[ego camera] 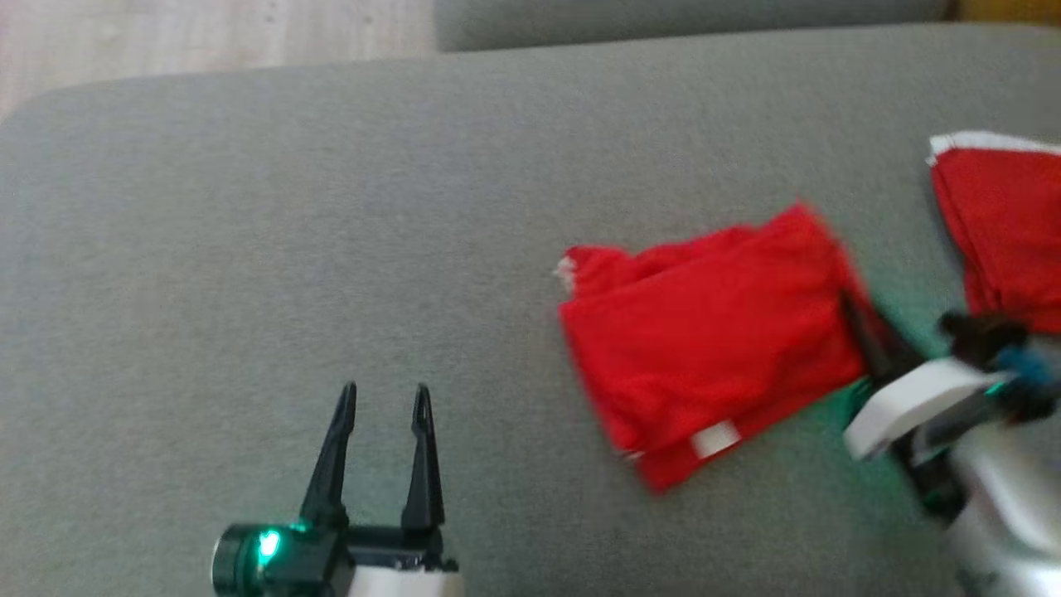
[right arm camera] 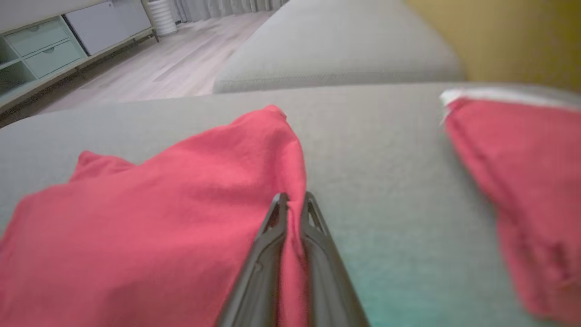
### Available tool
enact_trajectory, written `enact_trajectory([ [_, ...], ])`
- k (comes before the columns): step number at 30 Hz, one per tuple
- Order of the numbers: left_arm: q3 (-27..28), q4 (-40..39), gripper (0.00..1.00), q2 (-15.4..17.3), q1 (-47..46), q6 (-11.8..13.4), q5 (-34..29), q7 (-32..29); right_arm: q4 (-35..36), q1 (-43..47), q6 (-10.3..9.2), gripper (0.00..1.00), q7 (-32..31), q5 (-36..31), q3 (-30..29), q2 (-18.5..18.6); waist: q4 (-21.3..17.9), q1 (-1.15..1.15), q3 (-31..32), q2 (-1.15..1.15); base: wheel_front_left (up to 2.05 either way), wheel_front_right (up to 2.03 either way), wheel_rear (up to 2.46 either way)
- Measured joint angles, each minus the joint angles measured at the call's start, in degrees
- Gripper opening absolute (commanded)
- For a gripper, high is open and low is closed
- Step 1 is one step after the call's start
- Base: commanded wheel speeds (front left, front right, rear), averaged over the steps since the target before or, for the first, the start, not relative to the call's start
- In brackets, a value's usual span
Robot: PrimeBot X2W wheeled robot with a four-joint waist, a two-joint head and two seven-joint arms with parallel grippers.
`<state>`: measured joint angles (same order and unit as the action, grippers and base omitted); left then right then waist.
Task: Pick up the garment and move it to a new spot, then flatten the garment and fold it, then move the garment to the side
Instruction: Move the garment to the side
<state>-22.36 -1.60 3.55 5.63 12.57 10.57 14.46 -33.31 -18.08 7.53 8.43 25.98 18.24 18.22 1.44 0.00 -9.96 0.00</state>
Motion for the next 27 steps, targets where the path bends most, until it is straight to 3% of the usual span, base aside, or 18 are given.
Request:
enact_trajectory([
  [9, -0.6, -1.2, 1.00, -0.1, -8.7, 0.0, -1.2, 0.2, 9.7, -7.3, 0.00, 0.00, -2.6, -0.9, -9.3, 14.3, -5.2, 0.02, -8.2, 0.00, 0.00, 0.00, 0.00],
  [14, -1.4, -1.0, 1.00, -0.2, -12.5, 0.3, -2.3, 0.2, 10.6, -7.6, 0.00, 0.00, -4.5, -0.9, -15.6, 19.2, -7.4, 0.02, -12.2, 0.00, 0.00, 0.00, 0.00],
  [15, -1.4, -0.9, 1.00, -0.2, -13.0, 0.6, -2.5, 0.2, 10.5, -7.6, 0.00, 0.67, -5.2, -1.9, -16.8, 19.5, -7.8, 0.02, -12.7, 0.00, 0.00, 0.00, 0.00],
  [16, -1.4, -0.7, 1.00, -0.2, -13.4, 0.8, -2.5, 0.2, 10.4, -7.6, 0.00, 1.00, -5.5, -3.5, -17.6, 19.7, -8.1, 0.02, -13.1, 0.00, 0.00, 0.00, 0.00],
  [19, -1.5, -0.2, 1.00, -0.3, -14.0, 1.1, -2.3, 0.2, 10.9, -7.3, 0.00, 1.00, -5.4, -5.4, -18.7, 18.7, -8.6, 0.01, -12.9, 0.00, 0.00, 0.00, 0.00],
  [23, -1.6, 0.7, 1.00, -0.3, -13.8, 1.0, -1.1, 0.2, 12.4, -5.4, 0.00, 1.00, -4.3, -7.0, -18.5, 14.6, -8.3, 0.00, -11.1, 0.00, 0.00, 0.00, 0.00],
  [27, -1.7, 1.8, 1.00, -0.3, -12.2, 0.9, 0.5, 0.2, 13.3, 1.7, 0.00, 1.00, -2.4, -7.4, -15.9, 7.5, -7.0, -0.01, -7.2, 0.00, 0.00, 0.00, 0.00],
])
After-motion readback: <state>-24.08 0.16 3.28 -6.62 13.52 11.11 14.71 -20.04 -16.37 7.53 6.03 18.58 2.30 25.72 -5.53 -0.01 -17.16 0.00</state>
